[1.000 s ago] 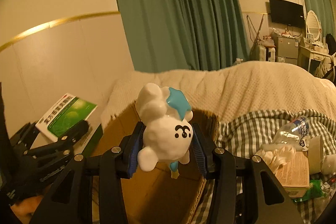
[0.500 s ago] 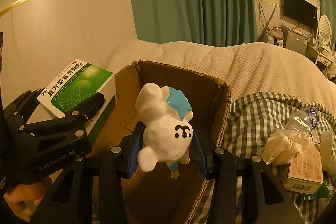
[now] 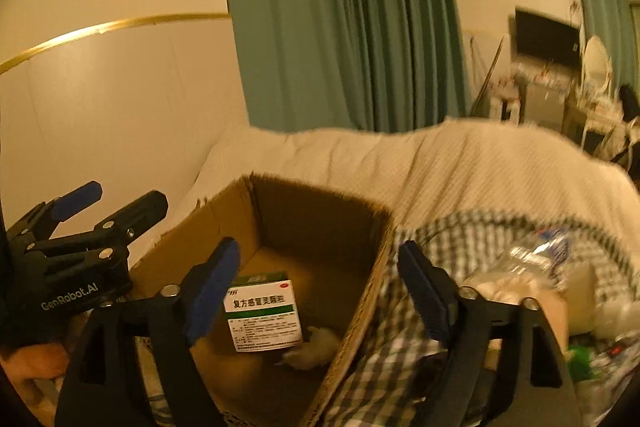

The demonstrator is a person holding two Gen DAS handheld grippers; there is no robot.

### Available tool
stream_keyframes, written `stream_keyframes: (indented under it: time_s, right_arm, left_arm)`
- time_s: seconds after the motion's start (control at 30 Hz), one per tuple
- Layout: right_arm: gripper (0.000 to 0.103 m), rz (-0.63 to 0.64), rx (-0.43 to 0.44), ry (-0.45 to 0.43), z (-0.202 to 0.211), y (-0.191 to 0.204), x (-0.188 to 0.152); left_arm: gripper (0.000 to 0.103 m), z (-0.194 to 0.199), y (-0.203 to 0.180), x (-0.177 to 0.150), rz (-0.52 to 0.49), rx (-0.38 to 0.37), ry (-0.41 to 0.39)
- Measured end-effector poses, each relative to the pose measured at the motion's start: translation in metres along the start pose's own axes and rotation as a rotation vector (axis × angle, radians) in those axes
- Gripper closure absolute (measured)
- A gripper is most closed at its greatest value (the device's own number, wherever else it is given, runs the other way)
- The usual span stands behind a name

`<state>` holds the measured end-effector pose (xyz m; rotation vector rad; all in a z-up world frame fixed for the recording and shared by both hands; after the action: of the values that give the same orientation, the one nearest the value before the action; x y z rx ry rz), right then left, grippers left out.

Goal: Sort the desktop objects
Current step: 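Open both grippers to drop the medicine box and figurine into the cardboard box, then move both grippers back over the cluttered blanket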

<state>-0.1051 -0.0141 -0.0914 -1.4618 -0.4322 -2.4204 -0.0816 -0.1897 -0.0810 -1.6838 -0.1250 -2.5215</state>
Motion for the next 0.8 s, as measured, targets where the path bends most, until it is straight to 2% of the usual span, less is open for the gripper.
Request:
stream_keyframes:
  time_s: [0.13, 0.17, 0.3, 0.43, 0.6, 0.7, 0.8]
  right_arm:
    - [0.005, 0.037, -0.038, -0.098, 0.031, 0.0, 0.013]
    - [0.0, 0.043, -0.049, -0.119, 0.039, -0.002, 0.016]
    - [0.0, 0.057, -0.072, -0.193, 0.072, -0.012, 0.023]
    - [0.0, 0.029, -0.091, -0.229, 0.103, -0.032, 0.033]
    - [0.0, -0.019, -0.111, -0.257, 0.131, -0.058, 0.043]
    - [0.0, -0.032, -0.124, -0.273, 0.15, -0.076, 0.049]
    - [0.0, -0.016, -0.178, -0.282, 0.169, -0.089, 0.048]
  left_arm:
    - [0.0, 0.016, -0.01, 0.012, 0.026, -0.029, -0.021]
    - [0.0, 0.023, -0.015, 0.013, 0.027, -0.029, -0.03]
    - [0.0, 0.046, -0.029, 0.022, 0.033, -0.035, -0.073]
    - [0.0, 0.065, -0.041, 0.031, 0.06, -0.057, -0.106]
    - [0.0, 0.074, -0.058, 0.036, 0.103, -0.153, -0.113]
    - [0.0, 0.078, -0.074, 0.036, 0.092, -0.141, -0.115]
    - [0.0, 0.08, -0.091, 0.036, 0.068, -0.122, -0.108]
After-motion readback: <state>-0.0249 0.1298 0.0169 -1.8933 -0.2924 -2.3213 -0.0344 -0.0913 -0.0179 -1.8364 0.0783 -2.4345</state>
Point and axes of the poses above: each gripper's, at about its wrist camera, not at the fingertips, and z roughly against the way its jaws point, y to its left, x to its top, the point moved 1 cm from there along -z, roughly the way its jaws point, and after that the axes turned 1 degree about -z, right-handed, at the moved point
